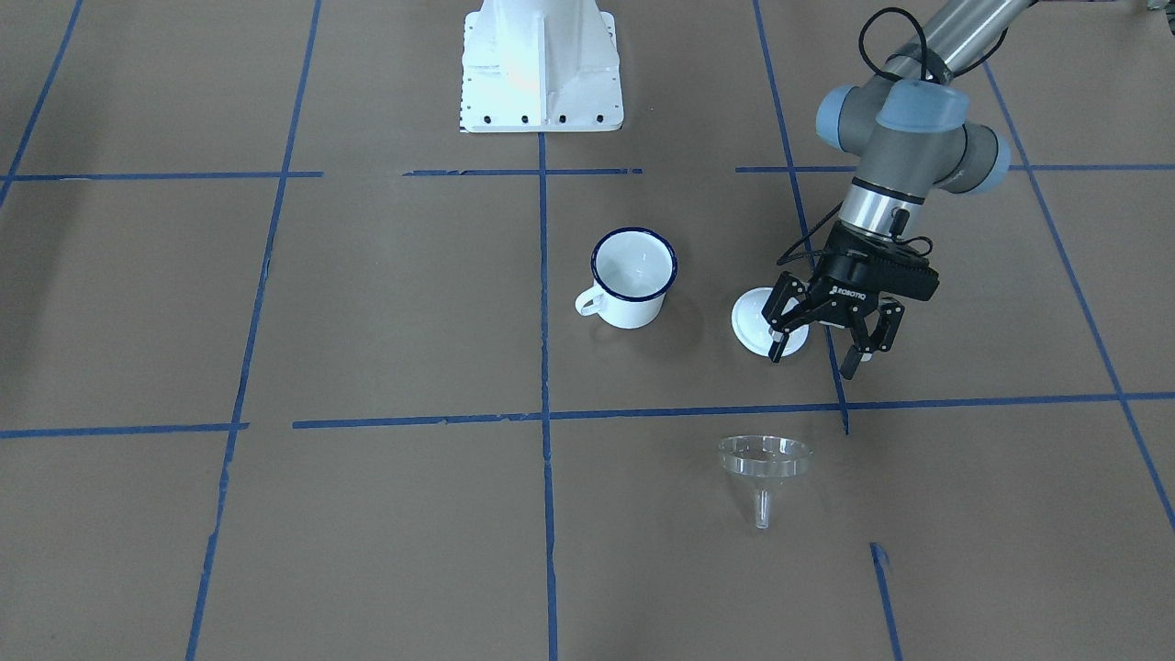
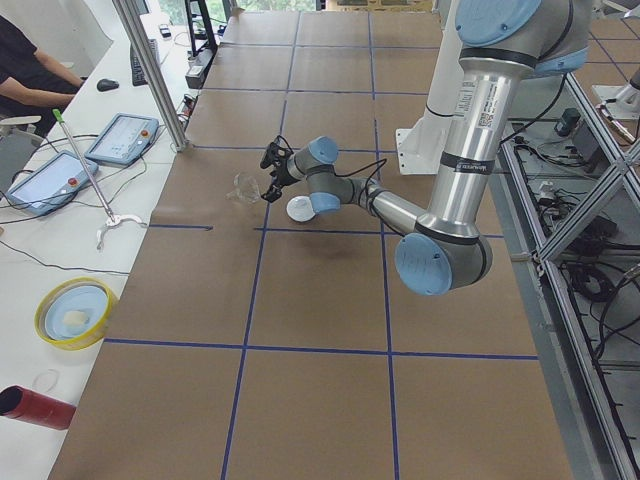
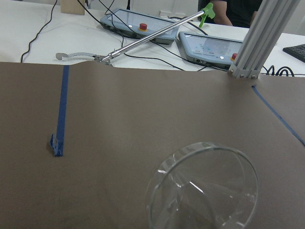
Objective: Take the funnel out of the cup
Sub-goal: 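Move the left gripper over the round white lid and lower it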
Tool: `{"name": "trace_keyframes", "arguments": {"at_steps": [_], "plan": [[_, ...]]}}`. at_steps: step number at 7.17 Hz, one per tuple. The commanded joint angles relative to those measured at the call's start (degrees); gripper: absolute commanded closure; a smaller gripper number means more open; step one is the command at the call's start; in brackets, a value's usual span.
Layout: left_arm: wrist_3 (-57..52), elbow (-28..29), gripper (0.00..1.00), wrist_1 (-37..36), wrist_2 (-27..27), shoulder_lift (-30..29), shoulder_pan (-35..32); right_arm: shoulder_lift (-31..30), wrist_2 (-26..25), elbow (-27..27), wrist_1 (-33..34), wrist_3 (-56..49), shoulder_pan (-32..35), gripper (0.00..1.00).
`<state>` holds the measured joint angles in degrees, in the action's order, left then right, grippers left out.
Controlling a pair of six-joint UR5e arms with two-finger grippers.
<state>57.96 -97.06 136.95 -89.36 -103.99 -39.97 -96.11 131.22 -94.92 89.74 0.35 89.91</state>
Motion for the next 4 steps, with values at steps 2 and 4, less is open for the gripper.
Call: {"name": "trace_keyframes", "arguments": {"at_steps": [2,4], "plan": [[-0.13,-6.65,0.00,-19.91,-14.75,-0.78,-1.43,0.05,0.00,0.00,0.00,0.00,0.00,0.00],[-0.13,-5.78,0.00,-33.70,-18.04,-6.99,-1.52,-0.04,0.00,0.00,0.00,0.00,0.00,0.00]]}}
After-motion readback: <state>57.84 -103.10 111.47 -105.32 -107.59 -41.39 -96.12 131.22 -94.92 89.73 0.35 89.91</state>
